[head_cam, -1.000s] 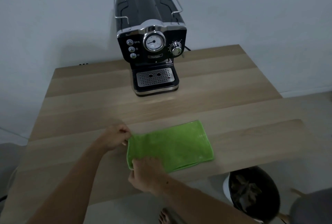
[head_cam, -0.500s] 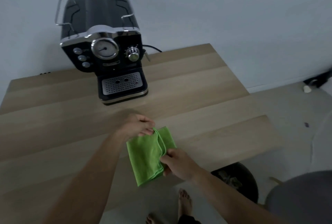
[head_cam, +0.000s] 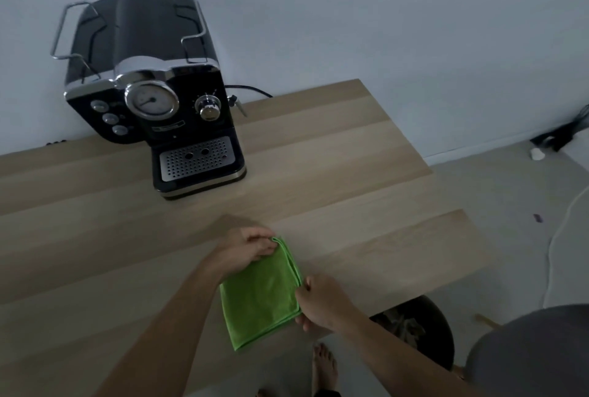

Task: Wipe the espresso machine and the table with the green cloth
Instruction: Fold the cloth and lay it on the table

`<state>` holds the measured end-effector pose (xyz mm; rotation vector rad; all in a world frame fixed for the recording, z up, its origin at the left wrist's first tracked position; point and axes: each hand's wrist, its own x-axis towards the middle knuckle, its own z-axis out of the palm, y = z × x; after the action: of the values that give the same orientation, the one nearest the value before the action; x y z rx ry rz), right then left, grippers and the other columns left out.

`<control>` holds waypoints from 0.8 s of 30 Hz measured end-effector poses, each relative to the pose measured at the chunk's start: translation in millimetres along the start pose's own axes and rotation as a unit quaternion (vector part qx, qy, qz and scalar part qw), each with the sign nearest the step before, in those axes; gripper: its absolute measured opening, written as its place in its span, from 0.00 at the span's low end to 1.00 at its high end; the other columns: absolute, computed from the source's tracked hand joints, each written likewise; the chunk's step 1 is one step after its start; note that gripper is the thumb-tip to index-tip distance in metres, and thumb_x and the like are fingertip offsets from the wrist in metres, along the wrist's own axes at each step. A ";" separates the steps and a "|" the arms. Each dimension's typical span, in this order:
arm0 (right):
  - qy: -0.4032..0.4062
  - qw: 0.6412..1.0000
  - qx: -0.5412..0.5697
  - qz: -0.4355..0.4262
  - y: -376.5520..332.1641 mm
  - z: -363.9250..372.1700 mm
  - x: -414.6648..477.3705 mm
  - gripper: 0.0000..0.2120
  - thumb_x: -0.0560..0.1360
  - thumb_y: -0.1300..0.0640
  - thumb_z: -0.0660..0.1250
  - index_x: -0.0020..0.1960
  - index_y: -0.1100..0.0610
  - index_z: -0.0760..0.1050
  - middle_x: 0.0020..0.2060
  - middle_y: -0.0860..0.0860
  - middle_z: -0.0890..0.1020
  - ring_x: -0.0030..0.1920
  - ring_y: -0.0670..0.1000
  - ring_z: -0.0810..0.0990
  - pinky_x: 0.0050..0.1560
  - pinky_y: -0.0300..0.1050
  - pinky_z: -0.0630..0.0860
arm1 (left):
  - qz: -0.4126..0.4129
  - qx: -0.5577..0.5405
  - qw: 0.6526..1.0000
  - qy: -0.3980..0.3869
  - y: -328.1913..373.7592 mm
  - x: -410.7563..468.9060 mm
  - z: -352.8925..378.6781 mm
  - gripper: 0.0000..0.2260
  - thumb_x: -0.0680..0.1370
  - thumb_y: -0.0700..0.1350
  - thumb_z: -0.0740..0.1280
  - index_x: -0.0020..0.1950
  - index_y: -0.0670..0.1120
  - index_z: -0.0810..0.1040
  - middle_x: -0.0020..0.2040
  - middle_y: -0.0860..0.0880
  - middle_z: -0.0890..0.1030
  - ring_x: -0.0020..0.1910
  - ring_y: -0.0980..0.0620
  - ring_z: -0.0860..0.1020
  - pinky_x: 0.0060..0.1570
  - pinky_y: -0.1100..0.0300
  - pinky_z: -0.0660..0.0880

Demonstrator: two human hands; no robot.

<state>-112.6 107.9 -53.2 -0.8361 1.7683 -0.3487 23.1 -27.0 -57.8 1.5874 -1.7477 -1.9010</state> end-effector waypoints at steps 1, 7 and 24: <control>0.016 0.999 -0.038 -0.011 -0.5 0.4 0.6 0.07 0.75 0.56 0.57 0.42 0.56 0.72 0.31 0.52 0.81 0.24 0.46 0.78 0.30 0.39 0.75 | 0.009 0.011 1.000 -0.008 -1.3 -0.8 0.8 0.15 0.77 0.39 0.67 0.63 0.47 0.76 0.51 0.52 0.83 0.51 0.57 0.80 0.54 0.62 0.76; 0.163 0.946 -0.256 -0.111 -2.5 1.1 -0.9 0.17 0.76 0.52 0.55 0.63 0.57 0.64 0.55 0.55 0.76 0.57 0.58 0.76 0.49 0.48 0.70 | 0.159 0.165 0.936 0.269 -26.9 -38.7 21.9 0.14 0.80 0.40 0.61 0.63 0.53 0.76 0.54 0.56 0.81 0.50 0.54 0.79 0.52 0.63 0.72; 0.144 0.827 -0.457 -0.294 23.9 23.0 51.7 0.33 0.78 0.38 0.50 0.73 0.59 0.63 0.72 0.56 0.68 0.72 0.56 0.65 0.70 0.54 0.52 | 0.168 0.482 0.828 0.233 -117.7 -56.0 19.3 0.36 0.74 0.63 0.57 0.75 0.41 0.61 0.76 0.45 0.61 0.75 0.50 0.56 0.69 0.48 0.52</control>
<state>-108.2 93.2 -112.7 -2.1350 1.9036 0.0237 97.0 62.3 -120.3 1.5653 -2.6254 -0.3366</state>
